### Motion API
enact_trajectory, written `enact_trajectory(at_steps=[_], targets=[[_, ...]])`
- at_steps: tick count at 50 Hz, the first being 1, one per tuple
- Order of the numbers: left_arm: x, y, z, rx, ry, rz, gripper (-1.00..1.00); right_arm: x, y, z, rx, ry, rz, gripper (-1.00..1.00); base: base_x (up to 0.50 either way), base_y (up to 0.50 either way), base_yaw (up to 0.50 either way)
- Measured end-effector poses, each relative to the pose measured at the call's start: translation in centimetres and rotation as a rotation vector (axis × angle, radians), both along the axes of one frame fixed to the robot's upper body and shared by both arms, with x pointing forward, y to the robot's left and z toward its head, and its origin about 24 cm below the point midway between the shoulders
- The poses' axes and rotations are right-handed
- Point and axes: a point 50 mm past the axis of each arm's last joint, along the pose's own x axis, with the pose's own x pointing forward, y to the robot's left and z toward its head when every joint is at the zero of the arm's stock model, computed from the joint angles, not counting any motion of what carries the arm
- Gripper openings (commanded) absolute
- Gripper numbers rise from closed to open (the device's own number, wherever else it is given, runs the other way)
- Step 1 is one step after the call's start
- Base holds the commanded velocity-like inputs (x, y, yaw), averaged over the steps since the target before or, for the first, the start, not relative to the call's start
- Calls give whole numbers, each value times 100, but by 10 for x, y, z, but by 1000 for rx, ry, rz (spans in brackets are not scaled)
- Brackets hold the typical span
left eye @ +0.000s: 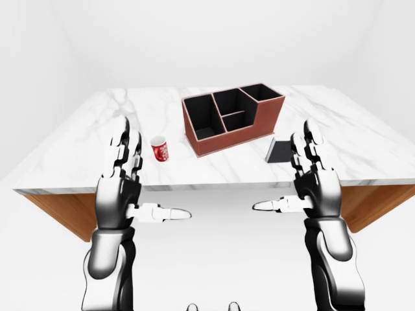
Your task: Pick up the book and place it in the back compartment of the caddy.
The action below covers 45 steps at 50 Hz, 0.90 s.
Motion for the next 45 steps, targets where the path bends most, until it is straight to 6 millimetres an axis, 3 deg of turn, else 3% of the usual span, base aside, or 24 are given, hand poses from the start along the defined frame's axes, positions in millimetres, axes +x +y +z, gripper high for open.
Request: enact_trajectory(at_steps=[18,45], targets=[[-13,1,22,17,-109,-7,100,-16,-3,30,-32,-141,-1,100,50,0,0],[-16,2,26,13,-133,-8,100,-19,-7,37,-47,-175,-7,100,50,0,0]])
